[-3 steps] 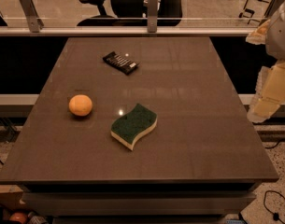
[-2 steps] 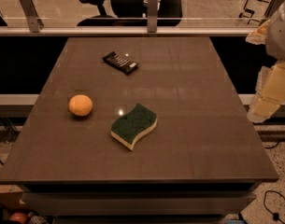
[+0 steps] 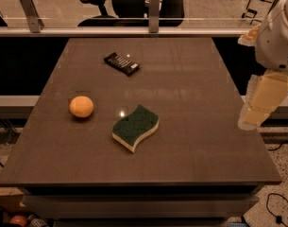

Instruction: Move sponge near rxbar chocolate

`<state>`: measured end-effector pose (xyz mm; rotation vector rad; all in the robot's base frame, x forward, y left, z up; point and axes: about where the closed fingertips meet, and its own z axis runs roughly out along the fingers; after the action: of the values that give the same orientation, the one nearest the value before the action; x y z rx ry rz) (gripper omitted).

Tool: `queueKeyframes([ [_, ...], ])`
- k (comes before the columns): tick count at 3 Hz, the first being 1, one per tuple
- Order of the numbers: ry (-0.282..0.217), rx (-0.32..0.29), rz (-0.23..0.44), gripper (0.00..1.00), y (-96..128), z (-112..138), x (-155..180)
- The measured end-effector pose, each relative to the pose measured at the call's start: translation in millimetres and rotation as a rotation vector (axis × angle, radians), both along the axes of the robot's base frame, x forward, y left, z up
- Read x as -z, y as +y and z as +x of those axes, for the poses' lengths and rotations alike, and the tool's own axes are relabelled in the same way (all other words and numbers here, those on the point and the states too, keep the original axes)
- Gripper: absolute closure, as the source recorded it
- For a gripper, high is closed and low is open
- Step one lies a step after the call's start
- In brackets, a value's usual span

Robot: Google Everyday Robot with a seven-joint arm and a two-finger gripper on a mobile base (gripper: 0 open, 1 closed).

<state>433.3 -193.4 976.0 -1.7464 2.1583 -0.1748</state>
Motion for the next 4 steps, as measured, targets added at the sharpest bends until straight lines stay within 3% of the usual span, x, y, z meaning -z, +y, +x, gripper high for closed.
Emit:
queueKeyframes([
  [1, -0.021, -0.085, -0.018, 0.0, 17.4, -6.4, 8.1],
  [2, -0.041, -0.229, -0.025, 0.0, 36.2, -7.9, 15.0],
  [4, -0.075, -0.574, -0.056, 0.0, 74.2, -6.5, 26.5],
])
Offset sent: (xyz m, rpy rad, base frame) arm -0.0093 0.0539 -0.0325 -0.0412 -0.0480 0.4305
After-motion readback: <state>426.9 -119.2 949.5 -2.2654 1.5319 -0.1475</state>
